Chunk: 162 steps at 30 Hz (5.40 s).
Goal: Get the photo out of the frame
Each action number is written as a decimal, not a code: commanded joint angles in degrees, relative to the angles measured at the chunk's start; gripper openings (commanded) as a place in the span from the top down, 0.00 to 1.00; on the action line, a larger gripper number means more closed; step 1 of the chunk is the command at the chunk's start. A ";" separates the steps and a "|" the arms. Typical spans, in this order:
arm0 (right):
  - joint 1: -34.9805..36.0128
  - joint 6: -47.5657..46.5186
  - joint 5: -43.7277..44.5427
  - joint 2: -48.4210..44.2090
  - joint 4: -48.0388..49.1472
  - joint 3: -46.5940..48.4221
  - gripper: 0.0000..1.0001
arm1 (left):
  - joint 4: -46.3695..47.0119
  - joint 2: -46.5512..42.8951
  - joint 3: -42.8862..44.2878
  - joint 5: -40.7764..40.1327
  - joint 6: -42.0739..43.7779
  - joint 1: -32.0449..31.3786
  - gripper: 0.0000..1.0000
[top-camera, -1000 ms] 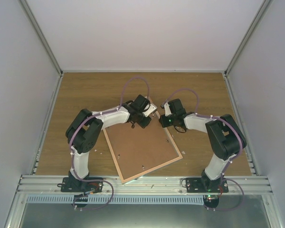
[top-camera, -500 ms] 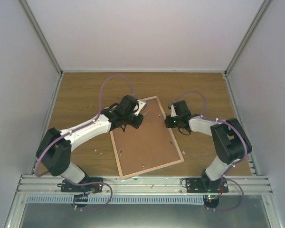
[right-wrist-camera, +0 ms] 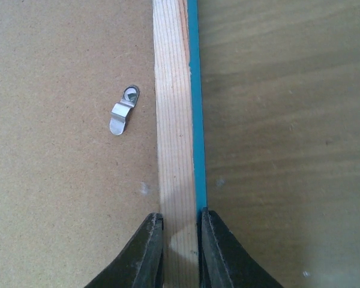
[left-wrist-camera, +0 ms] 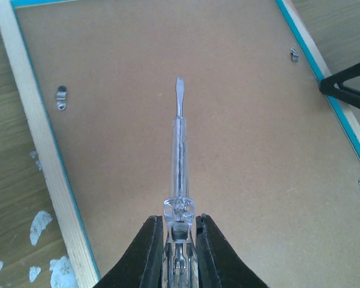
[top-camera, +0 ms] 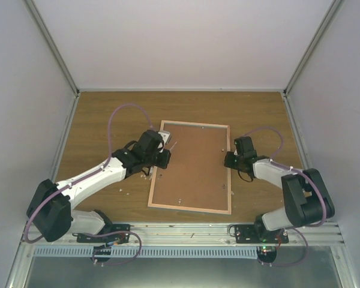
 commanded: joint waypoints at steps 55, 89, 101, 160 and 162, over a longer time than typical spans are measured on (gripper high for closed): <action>10.99 -26.88 -8.93 9.71 -9.24 23.85 0.33 | 4.29 -9.88 -10.15 4.95 -5.39 8.81 1.00; 2.60 -38.35 -12.72 39.57 -13.91 47.87 0.63 | 5.48 -5.07 -8.39 9.75 -3.78 8.86 1.00; -0.37 -32.48 -6.79 36.09 -14.66 42.56 0.88 | 4.83 -5.56 -8.57 10.93 -4.02 8.75 1.00; 14.23 -4.44 -8.76 -0.28 3.47 -4.35 0.78 | 7.45 28.33 12.26 9.53 -3.56 -11.58 1.00; 14.29 -4.52 -8.81 0.17 3.70 -4.44 0.79 | 7.55 28.82 12.45 9.18 -3.52 -11.58 1.00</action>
